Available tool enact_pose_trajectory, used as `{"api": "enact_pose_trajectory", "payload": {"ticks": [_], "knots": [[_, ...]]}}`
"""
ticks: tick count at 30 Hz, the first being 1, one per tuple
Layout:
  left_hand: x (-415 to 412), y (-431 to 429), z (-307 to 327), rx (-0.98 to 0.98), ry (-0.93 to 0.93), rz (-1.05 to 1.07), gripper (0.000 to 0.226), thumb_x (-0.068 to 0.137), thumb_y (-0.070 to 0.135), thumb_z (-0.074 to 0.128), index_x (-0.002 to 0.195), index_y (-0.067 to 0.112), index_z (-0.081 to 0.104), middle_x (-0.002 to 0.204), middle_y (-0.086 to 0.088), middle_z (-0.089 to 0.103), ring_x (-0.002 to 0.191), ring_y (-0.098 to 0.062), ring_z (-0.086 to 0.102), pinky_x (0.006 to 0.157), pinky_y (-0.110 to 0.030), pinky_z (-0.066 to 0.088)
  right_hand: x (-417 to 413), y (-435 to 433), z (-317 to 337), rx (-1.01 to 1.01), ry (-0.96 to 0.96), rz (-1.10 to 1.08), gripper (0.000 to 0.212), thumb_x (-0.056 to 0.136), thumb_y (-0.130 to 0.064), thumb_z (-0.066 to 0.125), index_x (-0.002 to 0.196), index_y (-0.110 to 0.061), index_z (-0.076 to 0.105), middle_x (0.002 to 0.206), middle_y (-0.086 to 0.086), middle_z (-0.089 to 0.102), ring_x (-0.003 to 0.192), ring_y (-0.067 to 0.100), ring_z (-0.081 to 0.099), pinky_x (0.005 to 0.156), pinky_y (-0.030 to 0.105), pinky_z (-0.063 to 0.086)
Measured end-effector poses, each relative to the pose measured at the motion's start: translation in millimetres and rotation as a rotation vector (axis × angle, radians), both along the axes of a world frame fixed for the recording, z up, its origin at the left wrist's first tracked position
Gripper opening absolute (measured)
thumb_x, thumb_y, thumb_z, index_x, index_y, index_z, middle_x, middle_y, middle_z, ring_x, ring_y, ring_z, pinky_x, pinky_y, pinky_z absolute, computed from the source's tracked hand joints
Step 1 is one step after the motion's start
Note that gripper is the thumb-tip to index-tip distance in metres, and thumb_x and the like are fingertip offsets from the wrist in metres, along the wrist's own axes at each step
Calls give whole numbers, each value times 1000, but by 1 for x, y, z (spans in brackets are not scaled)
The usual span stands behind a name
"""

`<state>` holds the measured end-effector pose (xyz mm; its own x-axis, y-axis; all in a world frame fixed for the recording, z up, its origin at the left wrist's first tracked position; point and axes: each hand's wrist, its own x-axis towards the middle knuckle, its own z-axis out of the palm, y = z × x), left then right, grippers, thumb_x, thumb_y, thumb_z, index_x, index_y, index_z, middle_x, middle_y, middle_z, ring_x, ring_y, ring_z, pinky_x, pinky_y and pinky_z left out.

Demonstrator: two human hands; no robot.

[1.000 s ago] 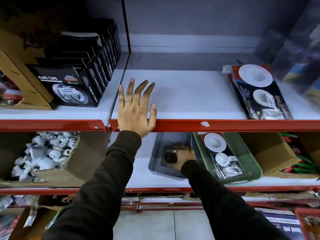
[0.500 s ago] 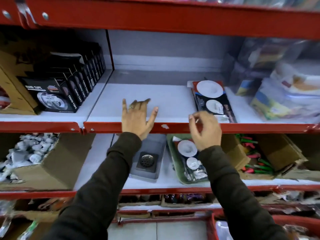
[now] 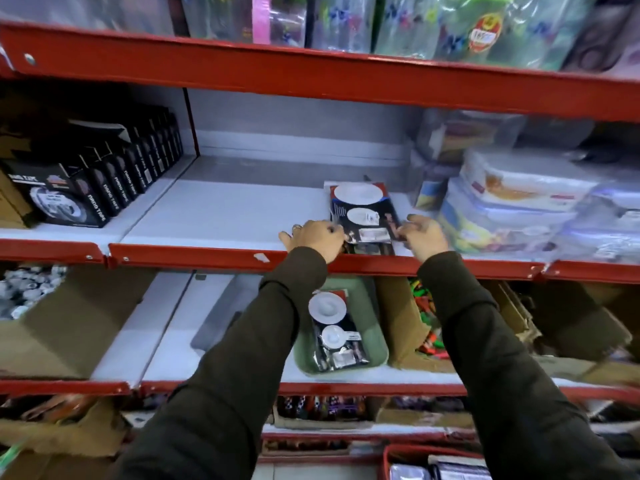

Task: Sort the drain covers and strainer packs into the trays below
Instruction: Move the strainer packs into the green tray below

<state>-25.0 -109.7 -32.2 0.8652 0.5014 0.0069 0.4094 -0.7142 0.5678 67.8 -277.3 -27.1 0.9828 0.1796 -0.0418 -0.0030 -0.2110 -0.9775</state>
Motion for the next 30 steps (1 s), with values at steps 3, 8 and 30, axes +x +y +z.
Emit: {"api": "enact_pose_trajectory", "payload": {"ticks": [3,8,30], "knots": [[-18,2,3,-514,-183,-17,27,95,31,54,105,14,72,112,-11,71,96,-30,67,78,-29,48,-11,-21,-1,446,267,80,40,91,18,46,127,2,47,100,19,60,75,27,68,63,35,63],[-85,2,-24,-1010,-78,-117,8,95,10,57,91,7,63,79,-7,71,59,-12,74,52,-23,58,-44,-73,-36,476,493,558,51,73,12,60,123,1,56,114,21,69,88,26,76,68,30,63],[-84,-17,-206,-834,246,307,24,82,3,75,104,-3,69,82,-14,72,63,-24,72,64,-33,62,-57,-55,-216,-386,418,345,56,89,4,62,142,1,44,137,21,57,117,41,60,90,48,49]]}}
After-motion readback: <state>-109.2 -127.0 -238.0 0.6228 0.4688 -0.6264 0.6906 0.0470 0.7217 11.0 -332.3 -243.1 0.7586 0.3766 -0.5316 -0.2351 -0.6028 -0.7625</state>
